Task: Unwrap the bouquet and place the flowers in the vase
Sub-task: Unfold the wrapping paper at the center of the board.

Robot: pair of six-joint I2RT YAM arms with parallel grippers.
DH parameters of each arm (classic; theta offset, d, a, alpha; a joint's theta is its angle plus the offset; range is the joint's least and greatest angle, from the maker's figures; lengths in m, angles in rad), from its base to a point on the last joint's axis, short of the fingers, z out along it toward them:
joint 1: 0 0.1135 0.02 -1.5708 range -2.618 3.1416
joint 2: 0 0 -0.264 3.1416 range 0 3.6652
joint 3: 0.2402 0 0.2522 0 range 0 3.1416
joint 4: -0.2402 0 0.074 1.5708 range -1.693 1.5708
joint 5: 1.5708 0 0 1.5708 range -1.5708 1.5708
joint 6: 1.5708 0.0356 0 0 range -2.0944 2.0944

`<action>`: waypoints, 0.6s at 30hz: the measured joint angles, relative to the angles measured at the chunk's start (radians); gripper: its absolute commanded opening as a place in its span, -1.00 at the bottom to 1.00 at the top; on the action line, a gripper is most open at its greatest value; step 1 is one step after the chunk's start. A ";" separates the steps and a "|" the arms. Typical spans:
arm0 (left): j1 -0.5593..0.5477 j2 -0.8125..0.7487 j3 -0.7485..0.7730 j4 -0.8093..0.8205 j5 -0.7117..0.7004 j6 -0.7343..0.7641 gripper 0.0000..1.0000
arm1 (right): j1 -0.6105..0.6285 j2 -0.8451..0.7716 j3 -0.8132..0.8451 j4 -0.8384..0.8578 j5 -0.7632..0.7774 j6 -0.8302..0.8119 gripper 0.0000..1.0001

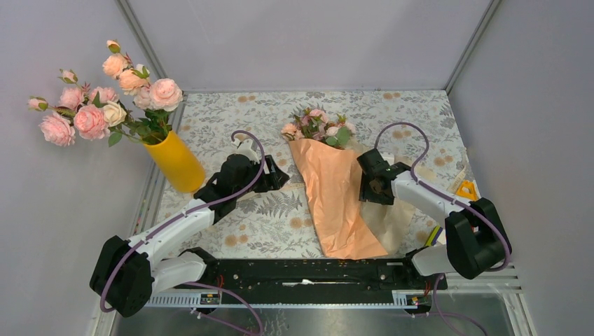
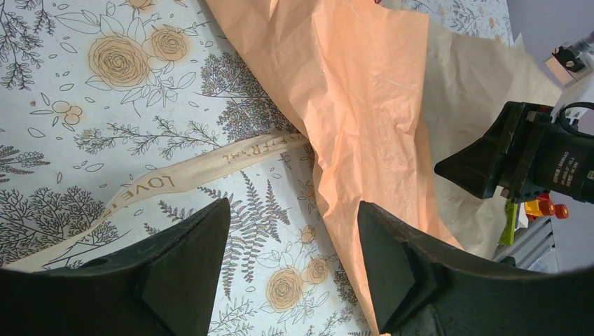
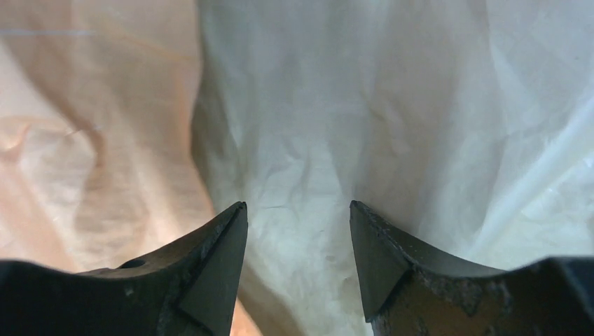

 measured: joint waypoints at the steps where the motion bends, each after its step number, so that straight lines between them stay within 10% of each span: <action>1: 0.000 0.000 0.000 0.000 0.000 0.000 0.40 | -0.021 -0.001 -0.010 0.004 -0.003 0.000 0.24; 18: 0.000 -0.027 0.000 -0.046 -0.030 0.028 0.33 | -0.370 -0.001 -0.106 0.085 -0.065 0.055 0.21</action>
